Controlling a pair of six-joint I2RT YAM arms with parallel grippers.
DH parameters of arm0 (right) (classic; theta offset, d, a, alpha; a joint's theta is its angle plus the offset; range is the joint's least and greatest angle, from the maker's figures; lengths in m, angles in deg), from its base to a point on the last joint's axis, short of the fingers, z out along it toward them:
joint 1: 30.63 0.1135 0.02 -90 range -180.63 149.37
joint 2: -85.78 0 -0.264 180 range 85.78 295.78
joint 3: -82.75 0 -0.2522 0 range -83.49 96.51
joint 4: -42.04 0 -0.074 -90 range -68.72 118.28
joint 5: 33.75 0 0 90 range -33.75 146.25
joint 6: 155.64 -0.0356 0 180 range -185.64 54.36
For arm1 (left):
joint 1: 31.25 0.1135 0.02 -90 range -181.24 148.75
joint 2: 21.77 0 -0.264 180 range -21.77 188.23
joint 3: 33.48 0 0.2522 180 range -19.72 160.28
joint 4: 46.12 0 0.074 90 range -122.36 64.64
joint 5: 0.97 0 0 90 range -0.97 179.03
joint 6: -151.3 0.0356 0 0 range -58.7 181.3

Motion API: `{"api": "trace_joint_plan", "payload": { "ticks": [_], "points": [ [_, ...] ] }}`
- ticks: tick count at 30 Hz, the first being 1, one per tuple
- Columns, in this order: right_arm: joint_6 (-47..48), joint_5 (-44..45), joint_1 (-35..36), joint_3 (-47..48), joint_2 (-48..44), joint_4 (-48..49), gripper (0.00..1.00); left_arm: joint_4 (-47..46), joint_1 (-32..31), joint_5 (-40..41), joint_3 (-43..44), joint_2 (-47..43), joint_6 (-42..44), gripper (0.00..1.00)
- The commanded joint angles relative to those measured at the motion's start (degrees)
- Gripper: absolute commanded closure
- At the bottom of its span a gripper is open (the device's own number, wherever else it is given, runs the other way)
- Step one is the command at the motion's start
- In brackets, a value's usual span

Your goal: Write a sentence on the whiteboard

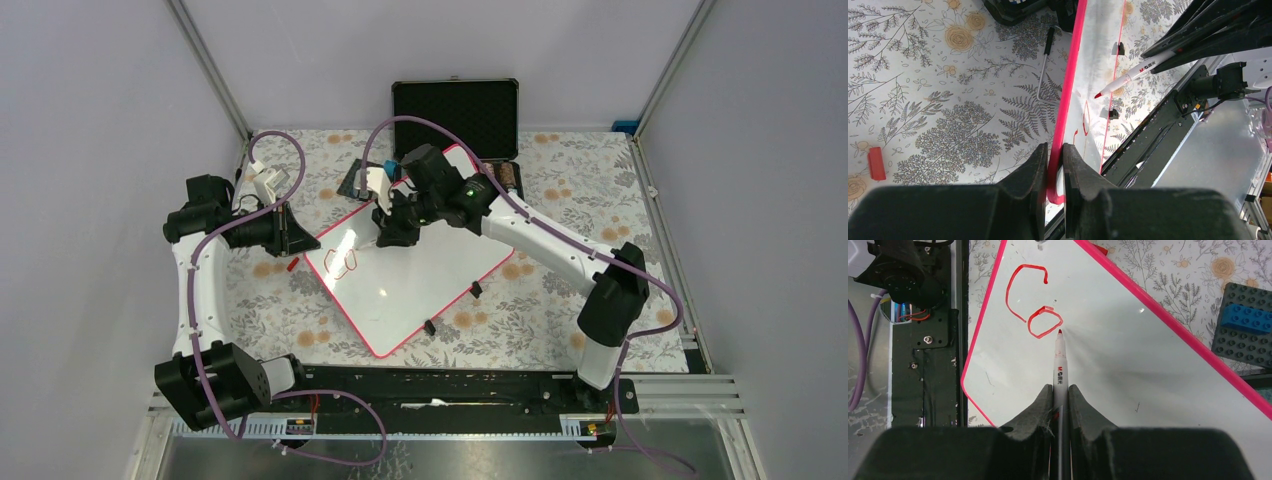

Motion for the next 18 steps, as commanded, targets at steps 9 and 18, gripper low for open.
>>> {"api": "trace_joint_plan", "payload": {
  "ticks": [9,18],
  "points": [
    [0.81,2.08,0.76,3.01,1.12,1.56,1.00,-1.14,0.04,-0.27,-0.58,0.27,1.10,1.00],
    [0.95,3.85,0.74,3.34,1.59,1.56,1.00,-1.19,0.08,-0.19,-0.65,0.16,0.98,1.00]
  ]
}}
